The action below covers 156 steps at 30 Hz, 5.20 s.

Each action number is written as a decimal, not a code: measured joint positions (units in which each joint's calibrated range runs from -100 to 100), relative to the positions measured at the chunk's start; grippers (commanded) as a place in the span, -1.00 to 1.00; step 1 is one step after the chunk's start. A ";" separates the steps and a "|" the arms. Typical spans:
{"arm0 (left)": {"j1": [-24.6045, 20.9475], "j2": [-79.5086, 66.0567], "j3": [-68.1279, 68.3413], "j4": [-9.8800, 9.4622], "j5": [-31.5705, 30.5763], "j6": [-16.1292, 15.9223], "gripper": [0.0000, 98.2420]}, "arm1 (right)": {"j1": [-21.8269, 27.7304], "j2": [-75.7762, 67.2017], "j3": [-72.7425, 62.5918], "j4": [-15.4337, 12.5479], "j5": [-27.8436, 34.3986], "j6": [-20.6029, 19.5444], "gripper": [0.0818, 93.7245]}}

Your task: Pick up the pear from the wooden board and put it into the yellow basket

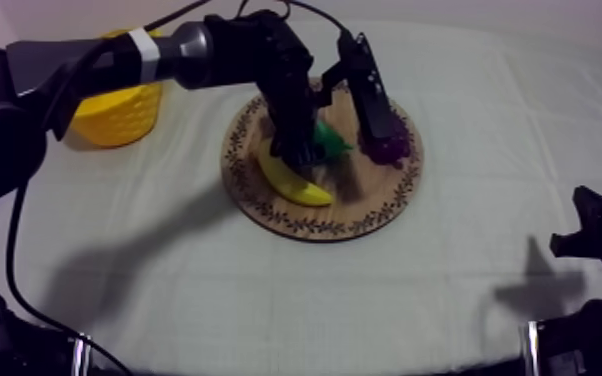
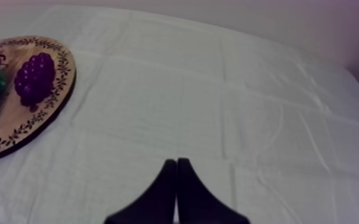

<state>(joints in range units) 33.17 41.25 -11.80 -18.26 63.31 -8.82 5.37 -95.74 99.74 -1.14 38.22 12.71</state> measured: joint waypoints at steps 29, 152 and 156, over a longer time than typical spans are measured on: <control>0.17 2.48 0.74 3.67 1.01 -5.93 0.30 | 0.00 0.00 0.00 0.00 0.00 0.00 -0.99; -30.42 -129.86 111.57 9.58 -44.05 18.74 -0.65 | 0.00 0.00 0.00 0.00 -0.03 0.00 -0.99; -30.47 -136.84 111.65 14.05 -37.53 15.56 -0.79 | 0.00 0.00 0.00 0.00 -0.03 0.00 -0.99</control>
<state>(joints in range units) 2.70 -95.59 99.84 -4.21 25.79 6.74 5.37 -95.74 99.74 -1.14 38.19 12.71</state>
